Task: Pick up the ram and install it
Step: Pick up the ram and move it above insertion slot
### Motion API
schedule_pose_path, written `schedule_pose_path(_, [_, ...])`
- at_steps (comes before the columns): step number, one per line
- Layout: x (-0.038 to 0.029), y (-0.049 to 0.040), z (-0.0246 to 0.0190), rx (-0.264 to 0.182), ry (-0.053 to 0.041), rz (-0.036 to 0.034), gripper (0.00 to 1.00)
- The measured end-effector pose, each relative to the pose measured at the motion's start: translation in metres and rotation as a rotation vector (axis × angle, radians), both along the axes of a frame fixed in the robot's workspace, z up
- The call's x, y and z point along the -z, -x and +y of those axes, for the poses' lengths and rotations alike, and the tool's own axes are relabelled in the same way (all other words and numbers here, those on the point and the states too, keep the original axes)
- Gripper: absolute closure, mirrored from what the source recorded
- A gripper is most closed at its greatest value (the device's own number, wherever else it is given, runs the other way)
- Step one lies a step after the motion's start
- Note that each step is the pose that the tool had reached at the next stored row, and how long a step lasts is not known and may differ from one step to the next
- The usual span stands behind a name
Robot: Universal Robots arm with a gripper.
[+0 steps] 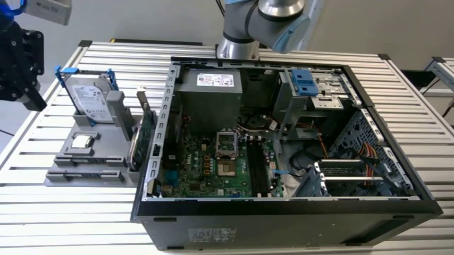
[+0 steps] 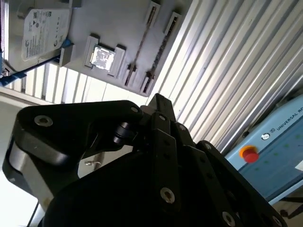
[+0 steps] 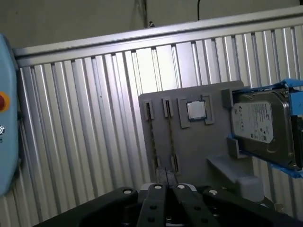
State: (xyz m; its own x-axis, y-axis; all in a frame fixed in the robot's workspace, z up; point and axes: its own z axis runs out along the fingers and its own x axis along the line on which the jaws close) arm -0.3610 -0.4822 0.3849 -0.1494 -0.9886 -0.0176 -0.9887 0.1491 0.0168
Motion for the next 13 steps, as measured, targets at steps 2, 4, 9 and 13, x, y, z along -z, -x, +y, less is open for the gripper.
schedule_pose_path(2, [0.0,0.0,0.0,-0.031,0.0,-0.0001,1.0])
schedule_pose_path(4, [0.0,0.0,0.0,-0.064,0.0,-0.0001,1.0])
schedule_pose_path(9, [0.0,0.0001,0.0001,-0.144,0.0,0.0,1.0])
schedule_pose_path(13, [0.0,0.0,0.0,-0.205,0.0,-0.0001,1.0])
